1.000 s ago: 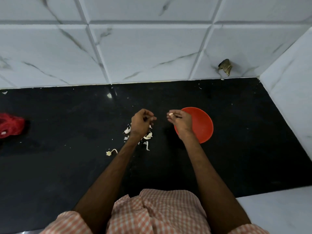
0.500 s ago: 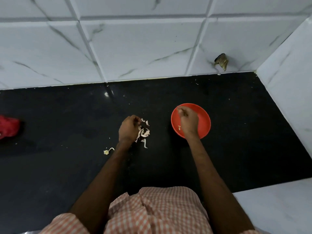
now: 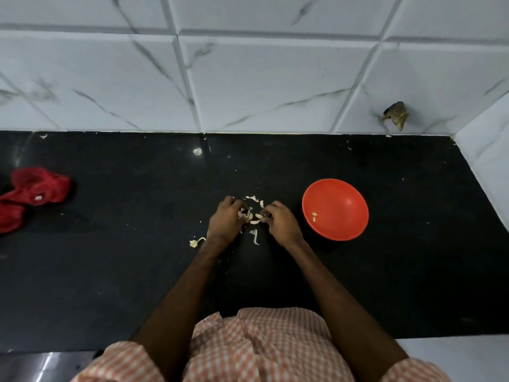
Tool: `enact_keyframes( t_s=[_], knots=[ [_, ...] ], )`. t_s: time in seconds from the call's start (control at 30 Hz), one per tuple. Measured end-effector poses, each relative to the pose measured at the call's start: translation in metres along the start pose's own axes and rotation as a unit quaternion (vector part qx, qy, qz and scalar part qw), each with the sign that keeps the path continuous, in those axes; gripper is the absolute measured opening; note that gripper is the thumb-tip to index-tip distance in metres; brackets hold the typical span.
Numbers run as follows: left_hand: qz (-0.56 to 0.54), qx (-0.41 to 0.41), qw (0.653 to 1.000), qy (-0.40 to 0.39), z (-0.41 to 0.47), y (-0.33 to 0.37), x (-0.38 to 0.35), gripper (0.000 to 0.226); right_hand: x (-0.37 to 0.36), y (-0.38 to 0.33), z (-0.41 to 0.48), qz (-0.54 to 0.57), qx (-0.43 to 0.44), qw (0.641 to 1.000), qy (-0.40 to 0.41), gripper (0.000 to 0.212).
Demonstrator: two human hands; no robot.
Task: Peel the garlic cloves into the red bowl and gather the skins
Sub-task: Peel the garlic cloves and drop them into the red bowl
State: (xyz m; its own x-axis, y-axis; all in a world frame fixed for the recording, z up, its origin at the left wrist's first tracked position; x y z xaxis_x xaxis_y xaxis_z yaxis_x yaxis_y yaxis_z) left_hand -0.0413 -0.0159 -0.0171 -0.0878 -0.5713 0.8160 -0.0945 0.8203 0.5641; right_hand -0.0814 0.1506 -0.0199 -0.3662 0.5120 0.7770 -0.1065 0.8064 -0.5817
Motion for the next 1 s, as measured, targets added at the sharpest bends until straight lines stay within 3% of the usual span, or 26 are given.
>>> enact_keyframes(
  t_s=[0.23, 0.47, 0.6, 0.77, 0.9, 1.0],
  knots=[
    [-0.015, -0.073, 0.997, 0.000, 0.007, 0.023, 0.004, 0.014, 0.009, -0.001, -0.002, 0.035, 0.016, 0.998, 0.054, 0.014],
    [-0.149, -0.007, 0.988, 0.028, 0.009, 0.021, 0.001, 0.007, 0.011, 0.000, 0.000, 0.163, -0.030, 0.983, 0.077, 0.006],
    [-0.272, 0.050, 0.961, 0.027, 0.009, 0.024, -0.004, 0.007, 0.011, -0.003, 0.000, 0.201, -0.035, 0.976, 0.076, 0.006],
    [-0.336, 0.061, 0.939, 0.039, 0.009, 0.022, -0.005, 0.012, 0.006, -0.007, -0.002, 0.212, -0.032, 0.975, 0.049, 0.007],
    [-0.420, 0.077, 0.903, 0.050, 0.009, 0.022, -0.001, 0.010, 0.009, -0.012, -0.001, 0.254, -0.051, 0.966, -0.001, 0.019],
    [-0.425, 0.057, 0.903, 0.034, 0.008, 0.025, 0.000, 0.011, 0.009, -0.015, -0.001, 0.281, -0.072, 0.957, -0.031, 0.031]
  ],
)
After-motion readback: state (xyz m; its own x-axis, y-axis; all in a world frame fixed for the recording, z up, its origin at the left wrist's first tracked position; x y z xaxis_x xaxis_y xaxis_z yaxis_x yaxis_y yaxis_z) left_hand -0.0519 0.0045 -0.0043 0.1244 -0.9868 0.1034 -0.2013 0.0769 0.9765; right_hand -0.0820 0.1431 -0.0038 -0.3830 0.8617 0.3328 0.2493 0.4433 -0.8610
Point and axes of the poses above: each hand's wrist, its own z-axis towards the middle knuckle, its own x-axis out of the back of the hand, y = z × x, the point moved 3 cm from there along z, towards the middle knuckle, and after that the axes turned 7 degrees about -x, right-handed, at the moved point
